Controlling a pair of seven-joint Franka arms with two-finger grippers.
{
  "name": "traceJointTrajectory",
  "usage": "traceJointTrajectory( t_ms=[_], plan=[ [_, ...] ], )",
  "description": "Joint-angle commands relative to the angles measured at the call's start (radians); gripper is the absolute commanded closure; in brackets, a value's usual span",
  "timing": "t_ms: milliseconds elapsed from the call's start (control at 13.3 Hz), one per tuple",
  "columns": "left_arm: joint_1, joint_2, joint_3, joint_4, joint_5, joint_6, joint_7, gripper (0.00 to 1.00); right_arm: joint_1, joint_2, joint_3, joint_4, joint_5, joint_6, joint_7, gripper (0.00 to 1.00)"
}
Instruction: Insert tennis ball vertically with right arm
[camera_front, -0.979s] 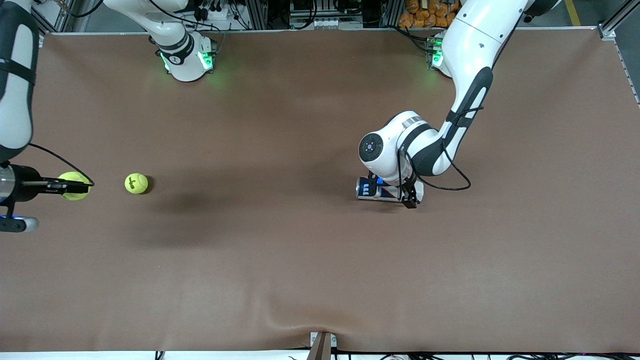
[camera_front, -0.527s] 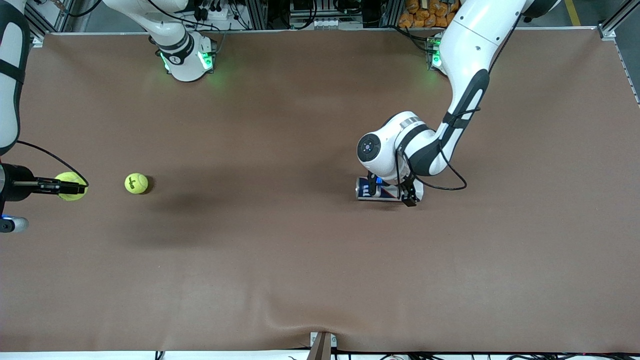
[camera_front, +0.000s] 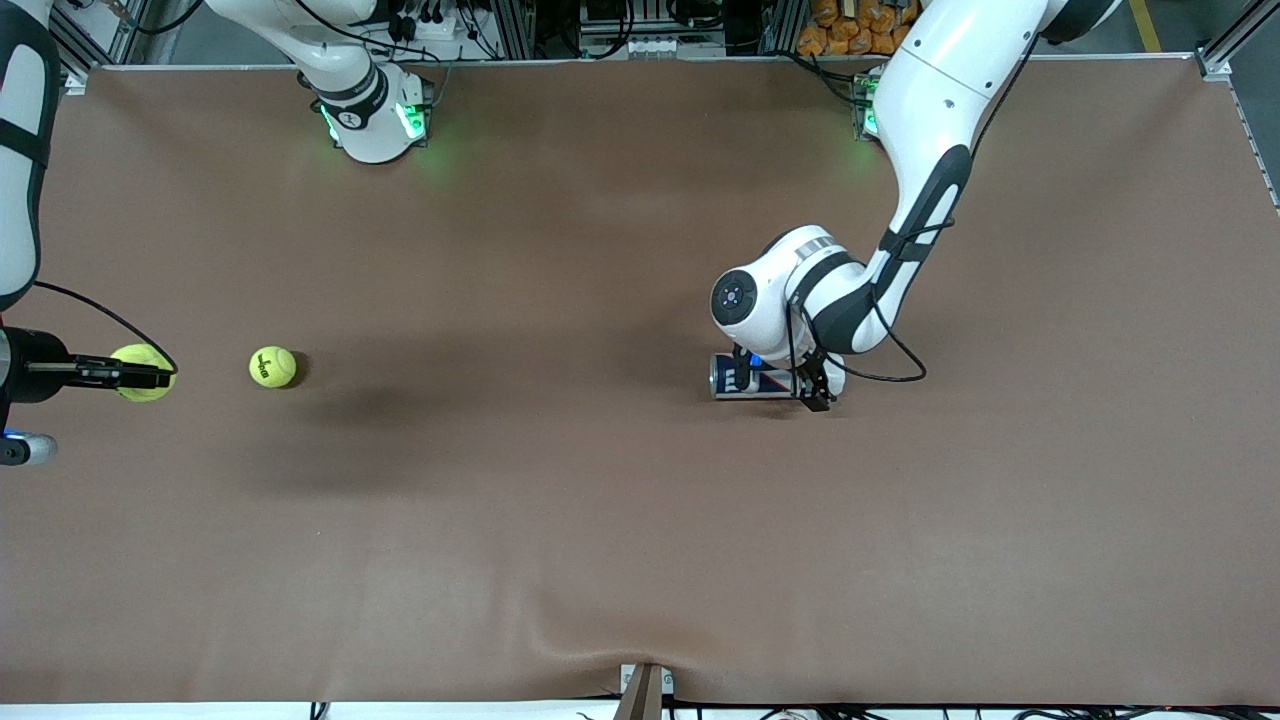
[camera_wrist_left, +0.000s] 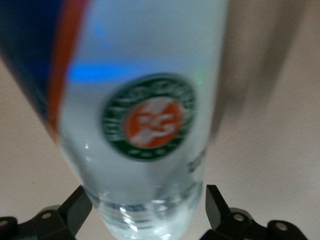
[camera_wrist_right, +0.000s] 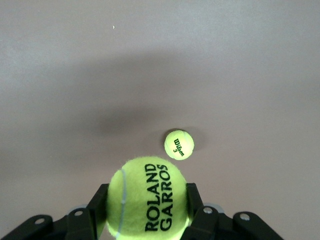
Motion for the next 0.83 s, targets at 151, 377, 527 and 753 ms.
traceJointTrajectory(
  t_ms=[151, 377, 527, 753],
  plan=[
    [-0.012, 0.018, -0.001, 0.017, 0.035, -0.012, -0.019, 0.0, -0.011, -0.011, 0.012, 0.004, 0.008, -0.006, 0.016, 1.0],
    [-0.012, 0.019, -0.001, 0.017, 0.035, -0.01, -0.019, 0.1, -0.011, -0.011, 0.012, 0.004, 0.008, -0.006, 0.018, 1.0],
    [-0.012, 0.019, -0.001, 0.017, 0.035, -0.009, -0.019, 0.15, -0.011, -0.011, 0.012, 0.007, 0.008, -0.006, 0.018, 1.0],
    [-0.012, 0.019, -0.001, 0.017, 0.035, -0.007, -0.016, 0.25, -0.011, -0.011, 0.014, 0.01, 0.008, -0.004, 0.018, 1.0]
  ],
)
